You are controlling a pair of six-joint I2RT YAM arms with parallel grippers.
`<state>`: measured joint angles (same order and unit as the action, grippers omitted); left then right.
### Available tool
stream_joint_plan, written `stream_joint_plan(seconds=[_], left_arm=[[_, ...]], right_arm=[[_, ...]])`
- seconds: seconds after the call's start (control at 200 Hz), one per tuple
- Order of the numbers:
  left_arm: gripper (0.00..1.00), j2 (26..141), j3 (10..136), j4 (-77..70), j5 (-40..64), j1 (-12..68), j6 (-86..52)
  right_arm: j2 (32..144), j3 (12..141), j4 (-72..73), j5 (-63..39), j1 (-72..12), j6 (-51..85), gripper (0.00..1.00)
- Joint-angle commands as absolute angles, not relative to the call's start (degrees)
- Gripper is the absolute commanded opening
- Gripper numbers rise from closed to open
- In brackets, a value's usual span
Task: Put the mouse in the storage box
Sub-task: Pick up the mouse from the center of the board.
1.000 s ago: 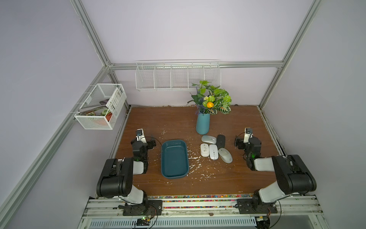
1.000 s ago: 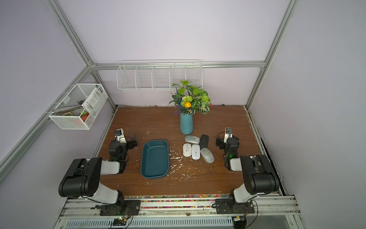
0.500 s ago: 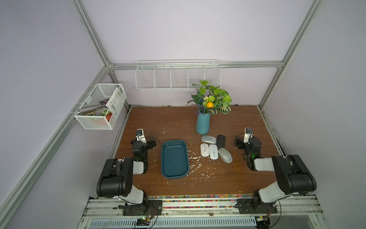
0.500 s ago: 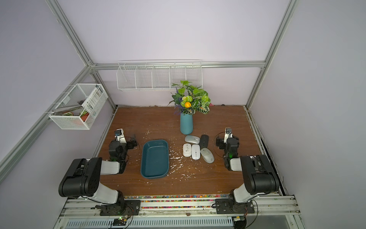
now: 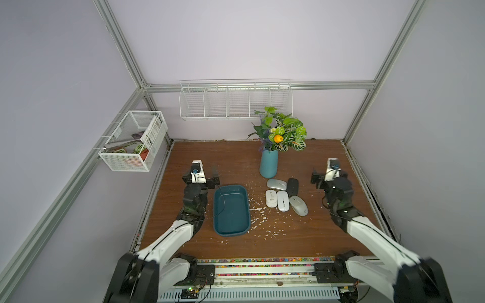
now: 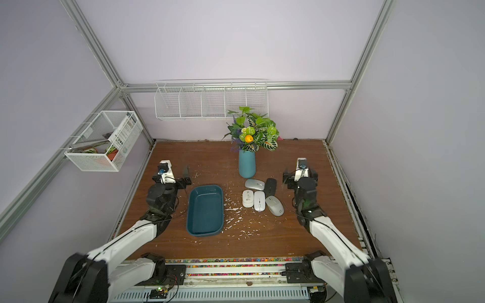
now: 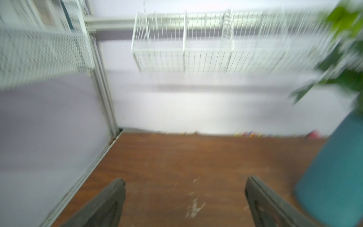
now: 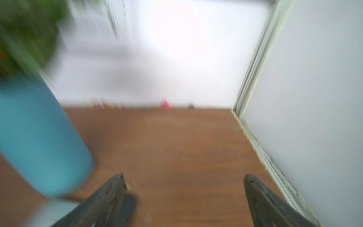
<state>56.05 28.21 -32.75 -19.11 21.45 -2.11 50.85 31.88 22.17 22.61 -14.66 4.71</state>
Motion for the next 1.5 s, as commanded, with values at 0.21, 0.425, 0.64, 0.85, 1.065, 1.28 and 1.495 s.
stream_joint_plan(seconds=[0.21,0.425,0.64,0.85,1.065,1.28,1.495], left_arm=[[1.0,36.7,41.9,10.3,-6.6,23.3,-20.9],[1.0,42.7,54.4,41.1,-16.3,23.3,-23.2],[1.0,43.4,51.6,45.3,-7.8,23.3,-21.3],[1.0,36.9,47.4,43.2,-7.5,23.3,-21.0],[1.0,35.5,46.1,42.6,-7.6,23.3,-20.6],[1.0,35.2,45.4,42.0,-7.0,23.3,-20.4],[1.0,35.7,45.2,41.7,-6.6,23.3,-20.2]], right_arm=[[34.8,36.2,-15.1,15.9,-11.6,27.8,0.98],[57.7,51.2,-44.9,-0.5,-13.6,26.1,0.94],[71.1,55.8,-55.8,-0.3,-22.3,25.9,0.99],[74.7,54.4,-55.6,0.4,-26.1,25.8,0.99],[81.1,56.1,-54.2,0.5,-26.1,23.8,0.99],[88.6,58.0,-52.6,1.8,-26.0,21.9,0.98],[94.6,61.3,-52.1,4.8,-25.6,21.3,0.99]])
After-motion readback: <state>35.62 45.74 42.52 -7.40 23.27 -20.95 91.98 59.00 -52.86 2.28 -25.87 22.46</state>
